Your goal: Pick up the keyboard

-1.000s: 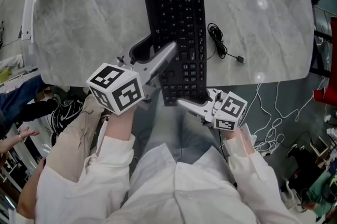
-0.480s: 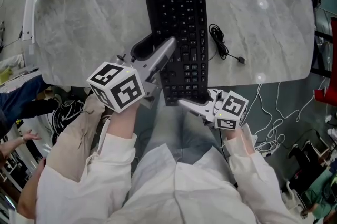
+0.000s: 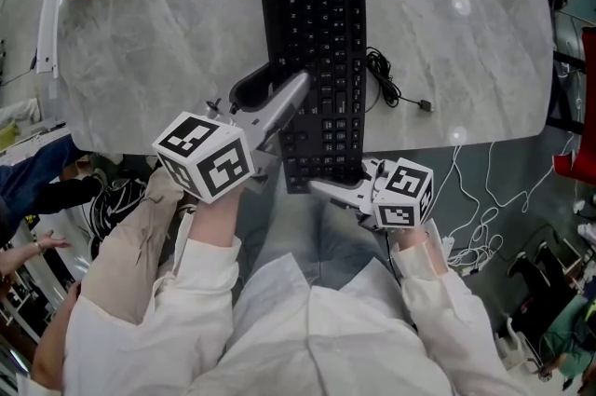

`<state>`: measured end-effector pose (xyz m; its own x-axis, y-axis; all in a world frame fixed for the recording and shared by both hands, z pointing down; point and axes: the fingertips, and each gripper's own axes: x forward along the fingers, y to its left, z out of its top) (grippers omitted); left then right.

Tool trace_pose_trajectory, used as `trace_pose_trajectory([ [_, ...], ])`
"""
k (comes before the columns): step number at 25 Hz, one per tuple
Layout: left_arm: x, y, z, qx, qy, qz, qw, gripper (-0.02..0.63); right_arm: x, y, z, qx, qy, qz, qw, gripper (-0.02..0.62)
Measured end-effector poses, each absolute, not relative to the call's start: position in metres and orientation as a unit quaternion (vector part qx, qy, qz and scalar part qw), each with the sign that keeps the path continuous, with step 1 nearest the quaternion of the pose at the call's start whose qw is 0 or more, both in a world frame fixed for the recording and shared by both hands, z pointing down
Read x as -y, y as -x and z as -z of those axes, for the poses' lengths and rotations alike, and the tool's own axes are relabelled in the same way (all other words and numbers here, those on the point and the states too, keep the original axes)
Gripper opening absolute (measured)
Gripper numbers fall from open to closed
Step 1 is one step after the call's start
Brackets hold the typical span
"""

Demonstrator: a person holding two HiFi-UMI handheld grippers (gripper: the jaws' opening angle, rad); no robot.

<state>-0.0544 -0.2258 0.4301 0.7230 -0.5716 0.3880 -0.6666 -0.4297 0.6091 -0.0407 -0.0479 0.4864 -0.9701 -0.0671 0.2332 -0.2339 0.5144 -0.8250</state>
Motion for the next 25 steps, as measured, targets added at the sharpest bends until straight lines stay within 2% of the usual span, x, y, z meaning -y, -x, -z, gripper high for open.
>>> trace_pose_trajectory([
  [13, 0.223, 0.057, -0.428, 0.371, -0.827, -0.034, 0.421, 0.196, 0.043, 0.03, -0.46, 0.873, -0.07, -0.473, 0.094, 0.164],
  [25, 0.231, 0.058, -0.397, 0.371, -0.833, -0.017, 0.411, 0.196, 0.051, 0.031, -0.426, 0.871, -0.062, -0.478, 0.091, 0.164],
])
